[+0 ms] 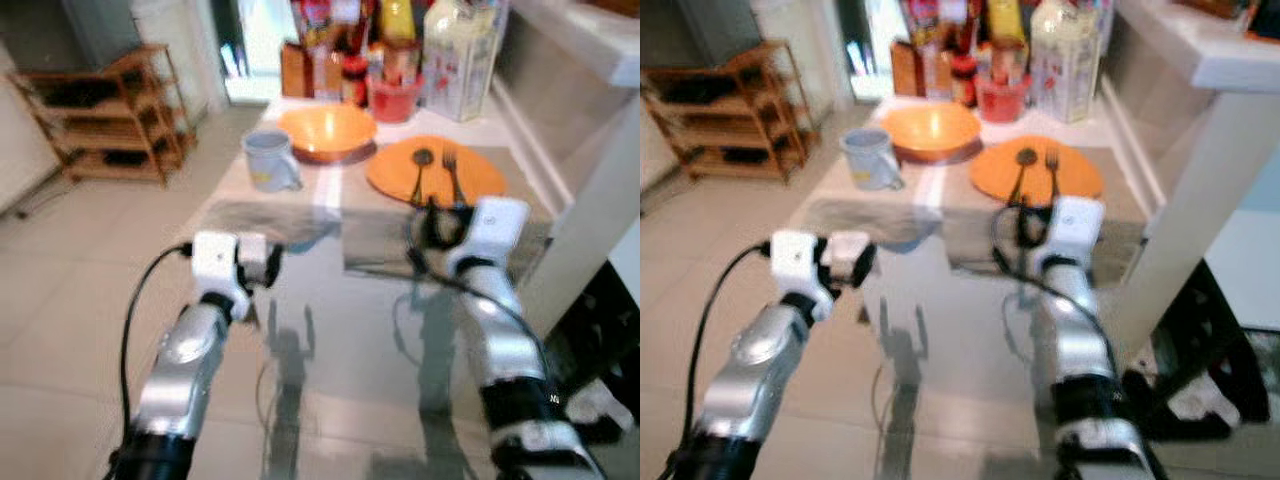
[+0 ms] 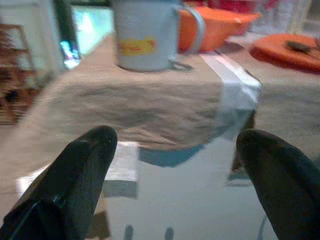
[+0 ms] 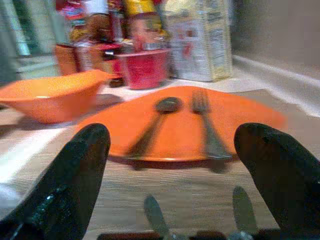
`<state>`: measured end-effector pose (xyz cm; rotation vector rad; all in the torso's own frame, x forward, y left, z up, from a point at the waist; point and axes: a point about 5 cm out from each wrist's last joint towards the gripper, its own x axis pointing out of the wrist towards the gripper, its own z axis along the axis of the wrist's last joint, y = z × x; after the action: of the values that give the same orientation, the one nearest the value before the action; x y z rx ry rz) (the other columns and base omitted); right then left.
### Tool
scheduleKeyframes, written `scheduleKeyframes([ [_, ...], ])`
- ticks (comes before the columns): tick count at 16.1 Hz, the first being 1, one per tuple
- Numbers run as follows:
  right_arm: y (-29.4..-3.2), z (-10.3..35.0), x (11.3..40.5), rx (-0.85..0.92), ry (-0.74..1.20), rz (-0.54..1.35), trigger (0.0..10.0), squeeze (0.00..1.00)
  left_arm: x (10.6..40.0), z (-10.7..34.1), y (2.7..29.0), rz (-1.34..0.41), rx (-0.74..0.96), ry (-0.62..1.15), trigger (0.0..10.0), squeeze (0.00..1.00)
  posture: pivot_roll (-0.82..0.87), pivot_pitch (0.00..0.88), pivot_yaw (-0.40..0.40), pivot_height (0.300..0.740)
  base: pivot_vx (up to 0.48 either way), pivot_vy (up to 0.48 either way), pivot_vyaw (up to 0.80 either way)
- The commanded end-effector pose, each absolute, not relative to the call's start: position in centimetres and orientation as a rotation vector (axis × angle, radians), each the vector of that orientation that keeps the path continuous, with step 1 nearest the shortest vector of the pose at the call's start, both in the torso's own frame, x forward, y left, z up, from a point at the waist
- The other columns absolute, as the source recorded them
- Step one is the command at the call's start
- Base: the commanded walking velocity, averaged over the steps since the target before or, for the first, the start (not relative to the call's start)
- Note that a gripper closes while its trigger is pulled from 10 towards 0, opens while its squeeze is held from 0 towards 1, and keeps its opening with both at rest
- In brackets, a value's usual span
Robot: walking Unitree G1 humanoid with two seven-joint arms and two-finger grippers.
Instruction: Setting the table
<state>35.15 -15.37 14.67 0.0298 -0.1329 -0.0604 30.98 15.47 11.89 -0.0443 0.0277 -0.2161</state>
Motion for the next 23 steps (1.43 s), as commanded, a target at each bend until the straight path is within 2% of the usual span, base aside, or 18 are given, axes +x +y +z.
scheduleKeyframes([
  [1,-16.0,15.5,35.5,0.021,-0.156,-0.072,10.0,0.00,31.1,12.5,15.0,-0.236,-0.040,-0.001,10.0,0.00,-0.09,0.000,0.061,0.740,0.247,-0.409,0.00],
  [6,-15.7,16.3,36.0,0.015,-0.176,-0.050,10.0,0.00,31.2,12.3,15.3,-0.207,-0.029,0.011,10.0,0.00,-0.08,0.000,0.062,0.740,0.276,-0.388,0.00],
  [10,-14.8,16.0,35.9,0.030,-0.153,0.011,10.0,0.00,31.2,12.0,17.0,-0.139,0.014,0.038,10.0,0.00,-0.08,0.000,0.057,0.740,0.000,0.000,0.00],
  [13,-14.9,19.0,36.1,0.013,-0.210,0.008,10.0,0.00,32.4,17.4,17.9,-0.088,-0.025,-0.042,10.0,0.00,-0.08,0.000,0.059,0.740,0.000,0.000,0.00],
  [14,-15.0,19.2,36.2,0.013,-0.212,0.010,10.0,0.00,32.6,18.0,18.1,-0.087,-0.032,-0.047,10.0,0.00,-0.08,0.000,0.060,0.740,0.000,0.000,0.00],
  [16,-15.3,20.6,36.9,-0.005,-0.224,0.025,10.0,0.00,34.1,21.4,19.6,-0.103,0.028,-0.103,10.0,0.00,-0.08,0.000,0.062,0.740,0.000,0.000,0.00],
  [23,-14.5,18.6,36.4,0.012,-0.155,0.032,10.0,0.00,33.7,21.0,17.2,-0.226,0.014,-0.067,10.0,0.00,-0.08,0.000,0.073,0.740,0.054,0.000,0.00],
])
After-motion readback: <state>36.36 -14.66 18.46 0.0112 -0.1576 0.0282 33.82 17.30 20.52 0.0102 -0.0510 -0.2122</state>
